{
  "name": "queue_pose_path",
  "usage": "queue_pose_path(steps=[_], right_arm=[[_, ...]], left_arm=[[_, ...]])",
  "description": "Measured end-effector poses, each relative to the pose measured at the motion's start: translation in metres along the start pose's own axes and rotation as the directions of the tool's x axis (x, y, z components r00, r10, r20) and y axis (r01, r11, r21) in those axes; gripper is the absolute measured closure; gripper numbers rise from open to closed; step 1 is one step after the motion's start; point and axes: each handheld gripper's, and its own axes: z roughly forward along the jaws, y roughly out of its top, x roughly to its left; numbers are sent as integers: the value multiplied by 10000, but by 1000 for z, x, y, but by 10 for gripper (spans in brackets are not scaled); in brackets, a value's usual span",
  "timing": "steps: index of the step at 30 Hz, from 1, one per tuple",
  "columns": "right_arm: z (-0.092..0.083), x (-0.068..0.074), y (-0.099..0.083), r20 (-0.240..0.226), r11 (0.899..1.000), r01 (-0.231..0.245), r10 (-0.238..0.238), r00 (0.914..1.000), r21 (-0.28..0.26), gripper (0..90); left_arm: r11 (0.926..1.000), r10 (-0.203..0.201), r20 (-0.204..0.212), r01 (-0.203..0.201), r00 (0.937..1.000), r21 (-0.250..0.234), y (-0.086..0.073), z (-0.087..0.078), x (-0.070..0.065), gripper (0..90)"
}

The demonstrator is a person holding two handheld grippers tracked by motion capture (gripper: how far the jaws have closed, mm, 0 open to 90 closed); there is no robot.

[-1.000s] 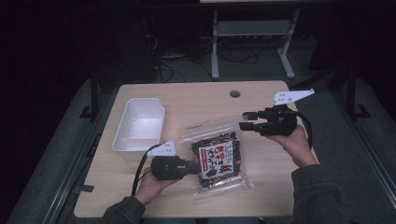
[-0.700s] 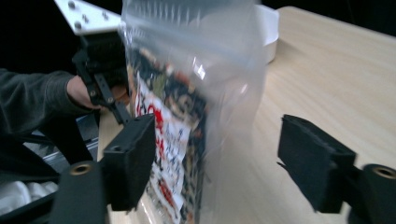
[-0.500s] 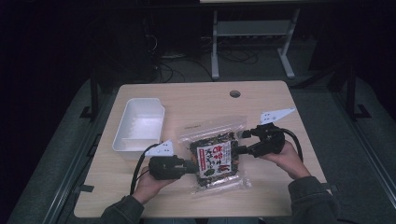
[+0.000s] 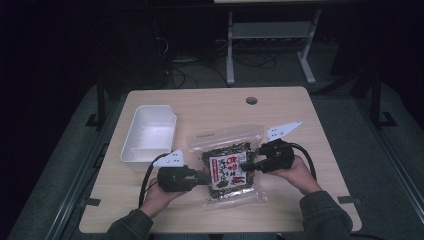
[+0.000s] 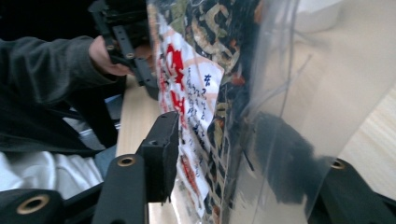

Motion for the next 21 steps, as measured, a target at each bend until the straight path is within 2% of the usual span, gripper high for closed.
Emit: queue_pose_path(steps=[3,6,10,14,16,21], right_arm=[[-1,1,-1,-261,9999,-144,145,9996,32,557],[-1,4,-1,-441,10000,14,-16,9990,-40,623],[-2,8,-2,-375,9998,185,-185,9991,5,712],[-3,11,-4,-329,9998,98,-104,9994,-186,731],[-3,11,-7,-450,9996,-112,99,9989,-277,740],[-5,14,-8,-443,9995,-168,156,9989,-270,745]], left_arm=[[10000,-28,-262,27,9997,-34,0,-2,1,729],[10000,9,-501,-8,9987,29,-1,-3,3,729],[9999,108,-550,-107,9984,30,-1,-3,2,728],[9999,139,-645,-137,9978,35,-1,-3,2,714],[9998,189,-719,-184,9972,71,-1,-3,1,697],[9986,401,-945,-366,9947,386,0,-3,0,634]])
